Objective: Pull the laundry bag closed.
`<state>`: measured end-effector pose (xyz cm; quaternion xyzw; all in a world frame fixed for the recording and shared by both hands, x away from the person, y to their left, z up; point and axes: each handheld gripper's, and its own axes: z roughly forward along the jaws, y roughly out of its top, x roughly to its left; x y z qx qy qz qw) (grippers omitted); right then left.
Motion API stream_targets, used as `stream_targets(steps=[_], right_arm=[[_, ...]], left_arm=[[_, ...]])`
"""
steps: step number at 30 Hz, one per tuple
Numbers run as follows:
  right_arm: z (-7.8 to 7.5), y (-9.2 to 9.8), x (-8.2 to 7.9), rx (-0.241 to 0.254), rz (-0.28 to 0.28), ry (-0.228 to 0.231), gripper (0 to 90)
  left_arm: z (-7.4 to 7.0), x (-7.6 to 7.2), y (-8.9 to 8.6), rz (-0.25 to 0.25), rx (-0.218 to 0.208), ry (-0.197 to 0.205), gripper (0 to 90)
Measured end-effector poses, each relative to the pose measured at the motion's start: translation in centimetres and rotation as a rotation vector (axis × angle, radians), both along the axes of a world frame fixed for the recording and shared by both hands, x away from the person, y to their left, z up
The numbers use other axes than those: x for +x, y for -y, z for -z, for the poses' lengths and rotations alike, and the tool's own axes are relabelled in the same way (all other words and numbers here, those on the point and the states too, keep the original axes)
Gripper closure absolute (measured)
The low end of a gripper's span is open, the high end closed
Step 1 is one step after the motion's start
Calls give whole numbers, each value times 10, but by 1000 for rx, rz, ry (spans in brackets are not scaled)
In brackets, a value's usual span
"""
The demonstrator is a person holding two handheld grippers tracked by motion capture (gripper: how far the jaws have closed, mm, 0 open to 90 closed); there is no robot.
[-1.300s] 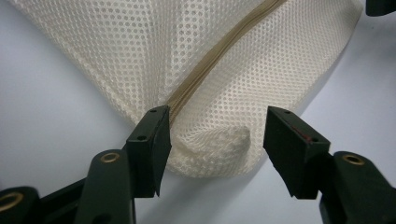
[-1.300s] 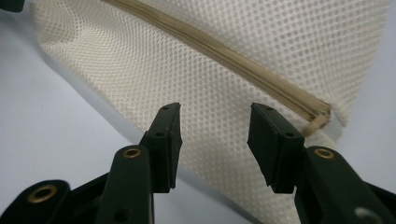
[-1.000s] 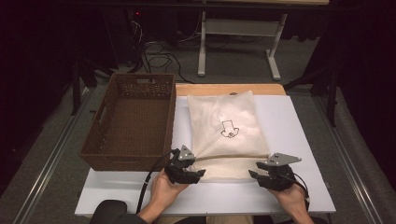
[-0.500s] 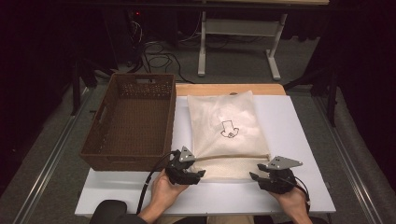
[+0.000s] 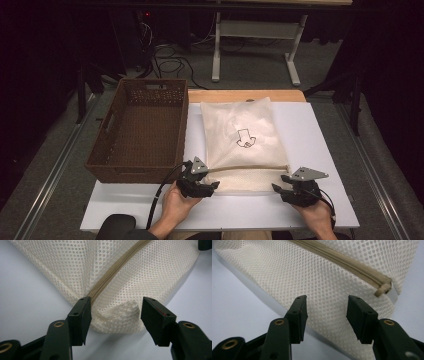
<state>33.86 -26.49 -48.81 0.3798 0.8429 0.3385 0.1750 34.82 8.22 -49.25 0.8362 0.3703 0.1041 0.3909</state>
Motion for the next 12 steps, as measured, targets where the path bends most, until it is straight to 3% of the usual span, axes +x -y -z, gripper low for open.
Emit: stream_targets(steps=[12], right_arm=[[-1,5,0,4,24,22,505]], left_arm=[[0,1,-1,-2,-6,0,421]])
